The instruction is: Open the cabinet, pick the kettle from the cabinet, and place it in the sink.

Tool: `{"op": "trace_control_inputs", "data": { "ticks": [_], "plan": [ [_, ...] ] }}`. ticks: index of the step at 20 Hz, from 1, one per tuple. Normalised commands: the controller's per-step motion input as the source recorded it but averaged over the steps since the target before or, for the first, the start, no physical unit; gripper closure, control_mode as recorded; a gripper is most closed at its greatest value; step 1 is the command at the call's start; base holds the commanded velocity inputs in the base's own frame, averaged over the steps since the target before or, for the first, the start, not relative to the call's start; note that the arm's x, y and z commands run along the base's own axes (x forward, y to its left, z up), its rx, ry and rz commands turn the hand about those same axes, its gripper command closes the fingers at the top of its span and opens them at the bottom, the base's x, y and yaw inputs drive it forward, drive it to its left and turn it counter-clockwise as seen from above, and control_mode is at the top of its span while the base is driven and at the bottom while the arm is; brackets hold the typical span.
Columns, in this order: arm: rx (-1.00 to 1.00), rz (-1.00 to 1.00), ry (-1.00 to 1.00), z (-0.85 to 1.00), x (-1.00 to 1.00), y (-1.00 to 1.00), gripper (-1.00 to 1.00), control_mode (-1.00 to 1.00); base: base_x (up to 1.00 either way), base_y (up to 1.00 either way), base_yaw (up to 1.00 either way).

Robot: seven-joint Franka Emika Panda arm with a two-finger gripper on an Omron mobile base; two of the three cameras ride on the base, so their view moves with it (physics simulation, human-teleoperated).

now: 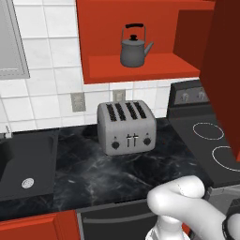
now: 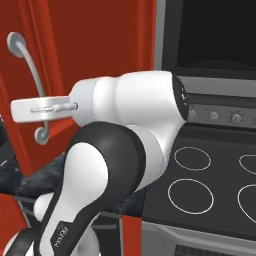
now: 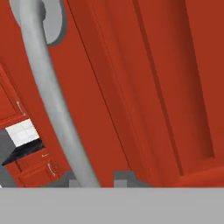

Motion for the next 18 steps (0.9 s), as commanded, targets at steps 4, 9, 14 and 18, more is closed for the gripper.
{"op": "trace_control_inputs", "data": {
  "ticks": [4, 9, 14, 18],
  "plan": [
    [0.06, 0.00, 0.15, 0.00, 0.01, -0.58, 1.00, -1.00, 0.00, 0.00, 0.00],
    [0.02, 0.00, 0.07, -0.16, 0.03, -0.34, 1.00, -1.00, 0.00, 0.00, 0.00],
    [0.08, -0.04, -0.07, -0.40, 0.08, -0.07, -1.00, -1.00, 0.00, 0.00, 0.00],
    [0.09, -0.10, -0.17, -0.51, 0.17, 0.02, -1.00, -1.00, 0.00, 0.00, 0.00]
  ]
}}
